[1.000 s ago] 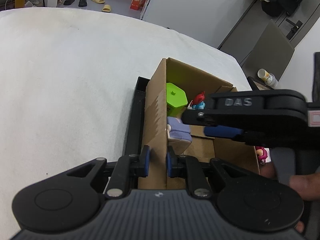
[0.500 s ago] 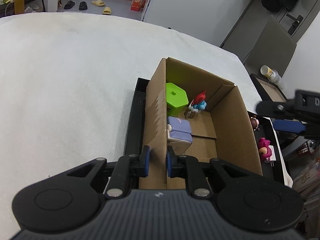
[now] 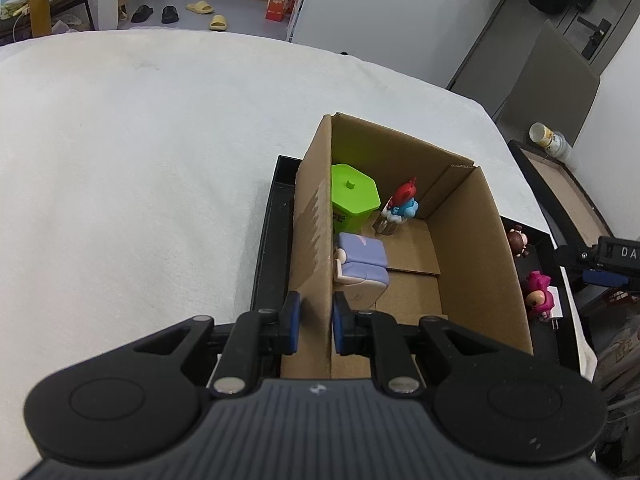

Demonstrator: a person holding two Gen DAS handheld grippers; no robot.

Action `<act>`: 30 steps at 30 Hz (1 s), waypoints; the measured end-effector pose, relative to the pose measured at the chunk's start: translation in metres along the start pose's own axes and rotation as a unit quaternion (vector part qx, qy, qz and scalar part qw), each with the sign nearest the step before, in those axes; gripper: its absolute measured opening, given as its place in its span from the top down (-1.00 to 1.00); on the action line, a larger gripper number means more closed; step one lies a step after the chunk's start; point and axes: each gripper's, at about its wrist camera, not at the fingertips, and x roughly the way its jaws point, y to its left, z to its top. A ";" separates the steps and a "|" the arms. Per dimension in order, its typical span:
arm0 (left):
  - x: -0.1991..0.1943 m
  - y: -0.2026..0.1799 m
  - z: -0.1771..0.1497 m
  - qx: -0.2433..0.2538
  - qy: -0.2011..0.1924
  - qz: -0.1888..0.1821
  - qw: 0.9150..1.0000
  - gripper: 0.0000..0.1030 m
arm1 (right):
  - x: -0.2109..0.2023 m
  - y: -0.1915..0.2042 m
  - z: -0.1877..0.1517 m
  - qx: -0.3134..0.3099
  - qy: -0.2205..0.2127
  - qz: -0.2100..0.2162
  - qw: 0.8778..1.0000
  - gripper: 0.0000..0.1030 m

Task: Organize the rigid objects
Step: 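Move the right tool to the pink figure on the tray and grasp it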

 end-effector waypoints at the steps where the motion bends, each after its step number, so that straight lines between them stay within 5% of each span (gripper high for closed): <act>1: 0.000 -0.001 0.000 0.003 0.000 0.002 1.000 0.71 | 0.002 -0.005 0.000 0.000 0.001 -0.004 1.000 -0.41; 8: 0.003 -0.003 0.000 0.006 0.005 0.011 1.000 0.71 | 0.026 -0.036 -0.003 0.007 0.018 -0.033 0.999 -0.33; 11: 0.005 -0.003 -0.002 0.001 0.008 0.016 1.000 0.70 | 0.037 -0.046 -0.004 0.013 0.029 -0.036 0.999 -0.15; 18: 0.009 -0.004 -0.001 -0.002 0.010 0.024 1.000 0.70 | 0.056 -0.055 -0.011 0.011 0.039 -0.054 0.998 -0.14; 20: 0.009 -0.006 -0.001 0.000 0.010 0.028 1.000 0.70 | 0.065 -0.056 -0.017 0.012 0.051 -0.054 0.997 0.01; 21: 0.010 -0.007 -0.001 0.001 0.010 0.029 1.000 0.70 | 0.069 -0.056 -0.019 0.014 0.060 -0.053 0.997 0.29; 27: 0.010 -0.005 -0.001 0.001 0.010 0.027 1.000 0.70 | 0.059 -0.053 -0.023 0.020 0.051 -0.043 0.998 0.37; 30: 0.010 -0.005 -0.001 -0.002 0.009 0.028 1.000 0.70 | 0.050 -0.052 -0.020 0.027 0.047 -0.033 0.998 0.56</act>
